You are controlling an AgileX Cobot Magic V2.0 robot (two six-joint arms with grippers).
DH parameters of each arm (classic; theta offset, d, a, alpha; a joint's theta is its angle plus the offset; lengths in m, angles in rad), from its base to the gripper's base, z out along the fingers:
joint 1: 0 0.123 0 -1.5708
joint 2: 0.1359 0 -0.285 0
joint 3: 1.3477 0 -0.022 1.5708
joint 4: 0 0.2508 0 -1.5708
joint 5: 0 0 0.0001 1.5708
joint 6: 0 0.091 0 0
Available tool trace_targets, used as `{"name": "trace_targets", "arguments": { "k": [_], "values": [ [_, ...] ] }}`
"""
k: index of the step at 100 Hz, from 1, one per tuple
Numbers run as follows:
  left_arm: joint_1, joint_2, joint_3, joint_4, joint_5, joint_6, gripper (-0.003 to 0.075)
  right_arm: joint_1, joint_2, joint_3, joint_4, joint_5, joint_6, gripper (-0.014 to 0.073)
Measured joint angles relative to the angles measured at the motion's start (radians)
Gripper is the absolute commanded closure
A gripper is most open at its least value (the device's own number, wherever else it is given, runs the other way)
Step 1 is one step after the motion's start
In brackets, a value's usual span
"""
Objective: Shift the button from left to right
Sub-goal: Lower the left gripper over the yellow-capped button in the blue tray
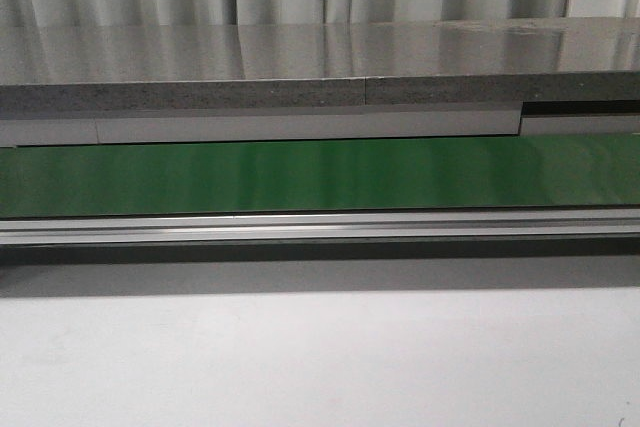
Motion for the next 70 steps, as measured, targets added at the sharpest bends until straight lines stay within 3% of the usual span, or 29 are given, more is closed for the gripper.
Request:
{"name": "trace_targets", "arguments": {
  "k": [16, 43, 70],
  "values": [
    [0.052, 0.208, -0.116, 0.039, 0.023, -0.006, 0.0139, 0.000, 0.000, 0.000, 0.000, 0.000, 0.000, 0.0662],
    [0.218, 0.516, -0.279, 0.039, -0.052, -0.008, 0.0139, 0.000, 0.000, 0.000, 0.000, 0.000, 0.000, 0.0662],
    [0.320, 0.756, -0.350, -0.017, -0.136, -0.008, 0.0139, 0.000, 0.000, 0.000, 0.000, 0.000, 0.000, 0.0662]
  ]
}}
